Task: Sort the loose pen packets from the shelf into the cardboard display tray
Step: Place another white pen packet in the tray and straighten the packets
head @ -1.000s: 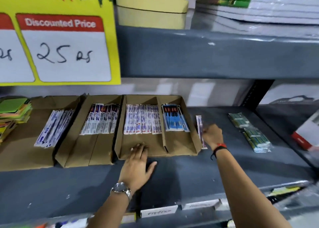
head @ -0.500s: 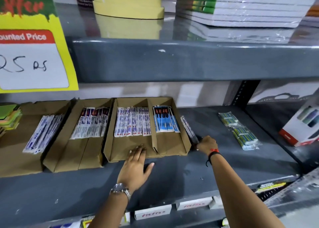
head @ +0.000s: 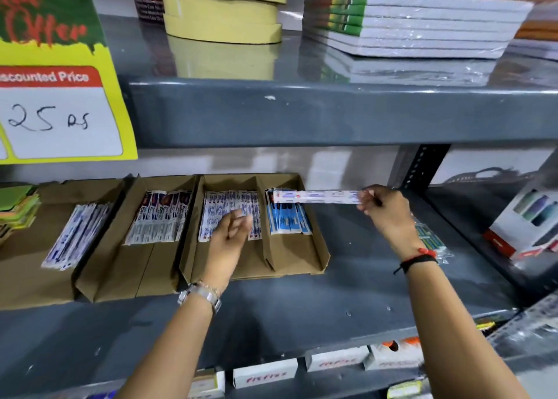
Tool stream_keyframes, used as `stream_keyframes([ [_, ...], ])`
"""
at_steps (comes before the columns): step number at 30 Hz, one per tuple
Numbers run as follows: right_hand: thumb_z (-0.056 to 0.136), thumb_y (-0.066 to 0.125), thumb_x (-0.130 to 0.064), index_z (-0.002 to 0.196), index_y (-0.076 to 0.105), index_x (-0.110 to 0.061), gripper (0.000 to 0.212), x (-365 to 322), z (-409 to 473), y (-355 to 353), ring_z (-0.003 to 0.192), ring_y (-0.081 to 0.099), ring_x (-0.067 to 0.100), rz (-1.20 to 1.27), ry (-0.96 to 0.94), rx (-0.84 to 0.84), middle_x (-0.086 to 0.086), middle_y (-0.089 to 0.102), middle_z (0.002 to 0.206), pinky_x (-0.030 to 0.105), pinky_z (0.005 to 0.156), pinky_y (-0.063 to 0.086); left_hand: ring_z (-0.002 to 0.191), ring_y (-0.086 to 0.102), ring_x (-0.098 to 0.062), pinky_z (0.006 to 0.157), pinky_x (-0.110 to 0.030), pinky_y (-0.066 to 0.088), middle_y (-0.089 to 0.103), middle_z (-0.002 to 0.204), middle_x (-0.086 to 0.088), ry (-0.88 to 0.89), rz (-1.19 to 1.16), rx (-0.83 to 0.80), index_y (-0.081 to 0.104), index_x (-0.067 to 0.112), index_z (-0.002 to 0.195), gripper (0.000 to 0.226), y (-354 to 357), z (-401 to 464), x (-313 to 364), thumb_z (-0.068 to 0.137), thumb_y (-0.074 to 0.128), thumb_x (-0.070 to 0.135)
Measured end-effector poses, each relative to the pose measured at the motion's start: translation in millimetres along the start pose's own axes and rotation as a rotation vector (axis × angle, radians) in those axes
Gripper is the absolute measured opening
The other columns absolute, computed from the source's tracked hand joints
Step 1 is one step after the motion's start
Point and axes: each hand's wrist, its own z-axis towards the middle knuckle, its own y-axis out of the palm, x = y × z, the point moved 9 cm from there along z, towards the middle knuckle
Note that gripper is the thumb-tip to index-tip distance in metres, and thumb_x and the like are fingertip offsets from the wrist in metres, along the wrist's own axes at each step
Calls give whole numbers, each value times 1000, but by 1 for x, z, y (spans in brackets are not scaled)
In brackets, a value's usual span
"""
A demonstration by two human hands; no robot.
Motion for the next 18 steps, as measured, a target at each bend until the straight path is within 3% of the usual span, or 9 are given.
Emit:
stream_keyframes([
  [3,89,56,-13,80,65,-12,13,-19,-5,24,38,50,-10,158,-45,-151,-1,61,58,1,49,39,103,56,-21,92,-29,37,62,101,0,-53,-124,6,57,19,91,7,4,6,12,86,55,23],
  [8,89,57,-15,62,57,-26,29,-28,-15,49,54,50,4,232,-41,-317,-5,60,59,19,60,40,74,52,-9,75,-22,42,59,75,3,14,-147,97,59,21,69,19,-10,7,20,87,56,15],
  [10,88,59,-13,66,60,-27,27,-28,-17,49,61,53,9,230,-47,-356,-1,62,62,20,65,40,72,53,-6,70,-15,42,59,73,4,29,-143,118,58,21,68,20,-16,8,18,87,56,14],
  [12,87,59,-3,80,66,-16,16,-28,-19,50,67,55,12,259,-48,-417,11,65,73,18,69,41,67,55,-1,63,-6,44,61,68,8,24,-133,140,58,21,66,22,-23,11,13,86,57,13],
  [14,85,58,5,90,65,-11,18,-31,-25,55,64,54,8,233,-80,-522,10,62,73,14,67,43,61,56,4,58,-2,44,63,60,16,17,-111,134,59,22,66,22,-26,13,9,86,58,14],
  [16,86,55,7,84,60,-23,30,-34,-35,63,56,56,1,206,-88,-637,0,57,65,8,56,44,61,58,0,59,-6,47,64,69,12,5,-131,147,60,23,68,20,-28,12,8,86,57,16],
  [18,88,50,9,78,56,-24,35,-33,-42,73,50,57,-3,233,-41,-666,-1,57,66,7,49,44,72,61,-10,62,-8,50,64,88,0,-18,-209,199,58,21,74,17,-33,10,1,89,52,17],
])
